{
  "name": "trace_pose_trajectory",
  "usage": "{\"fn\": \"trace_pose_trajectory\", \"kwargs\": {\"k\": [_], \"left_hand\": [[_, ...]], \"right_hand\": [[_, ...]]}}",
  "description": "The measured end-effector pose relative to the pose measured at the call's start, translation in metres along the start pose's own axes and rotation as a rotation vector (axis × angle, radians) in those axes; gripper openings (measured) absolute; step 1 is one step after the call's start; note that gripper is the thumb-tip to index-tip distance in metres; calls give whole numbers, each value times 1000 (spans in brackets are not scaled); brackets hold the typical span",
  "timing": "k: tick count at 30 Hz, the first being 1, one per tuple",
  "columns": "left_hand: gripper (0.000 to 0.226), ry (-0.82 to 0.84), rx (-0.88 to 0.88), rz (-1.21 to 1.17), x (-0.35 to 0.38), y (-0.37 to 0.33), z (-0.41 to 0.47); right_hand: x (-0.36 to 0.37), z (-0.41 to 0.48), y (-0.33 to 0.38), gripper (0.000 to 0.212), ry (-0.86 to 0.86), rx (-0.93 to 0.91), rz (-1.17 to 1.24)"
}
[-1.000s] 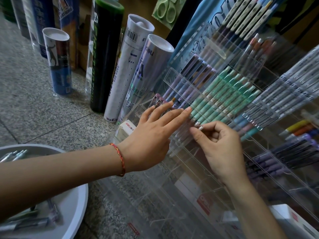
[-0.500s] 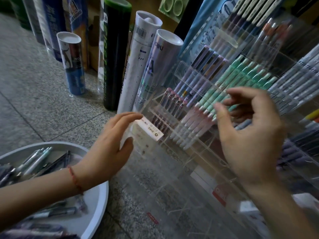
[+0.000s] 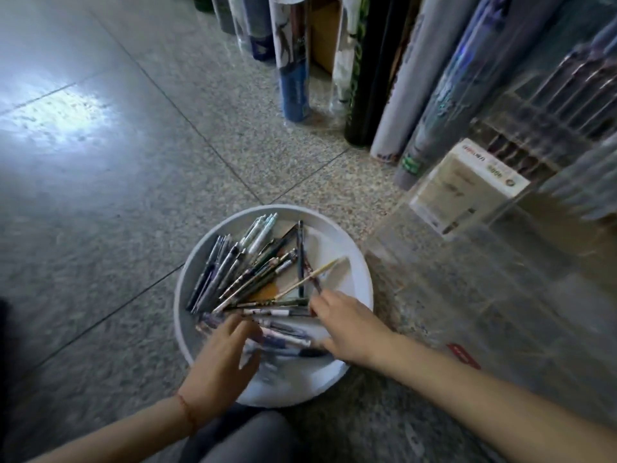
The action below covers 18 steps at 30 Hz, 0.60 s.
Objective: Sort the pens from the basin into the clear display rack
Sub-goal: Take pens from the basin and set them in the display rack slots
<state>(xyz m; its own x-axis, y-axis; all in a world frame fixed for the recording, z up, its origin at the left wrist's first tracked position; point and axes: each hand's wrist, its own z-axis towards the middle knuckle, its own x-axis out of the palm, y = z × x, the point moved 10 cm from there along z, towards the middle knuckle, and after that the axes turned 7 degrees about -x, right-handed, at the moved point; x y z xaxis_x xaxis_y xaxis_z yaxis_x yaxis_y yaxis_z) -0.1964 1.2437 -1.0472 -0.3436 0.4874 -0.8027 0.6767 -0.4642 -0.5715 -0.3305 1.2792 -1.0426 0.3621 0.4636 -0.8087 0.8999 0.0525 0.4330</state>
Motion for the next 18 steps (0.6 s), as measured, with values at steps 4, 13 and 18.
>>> {"fn": "trace_pose_trajectory", "kwargs": {"k": [4, 13, 18], "left_hand": [[27, -5, 73, 169, 16, 11, -6], [20, -43, 46, 153, 10, 20, 16], [18, -61, 67, 199, 12, 17, 23]], "right_hand": [[31, 5, -5, 41, 79, 85, 81], [18, 6, -44, 36, -231, 449, 133], [19, 19, -56, 34, -148, 520, 165]]}}
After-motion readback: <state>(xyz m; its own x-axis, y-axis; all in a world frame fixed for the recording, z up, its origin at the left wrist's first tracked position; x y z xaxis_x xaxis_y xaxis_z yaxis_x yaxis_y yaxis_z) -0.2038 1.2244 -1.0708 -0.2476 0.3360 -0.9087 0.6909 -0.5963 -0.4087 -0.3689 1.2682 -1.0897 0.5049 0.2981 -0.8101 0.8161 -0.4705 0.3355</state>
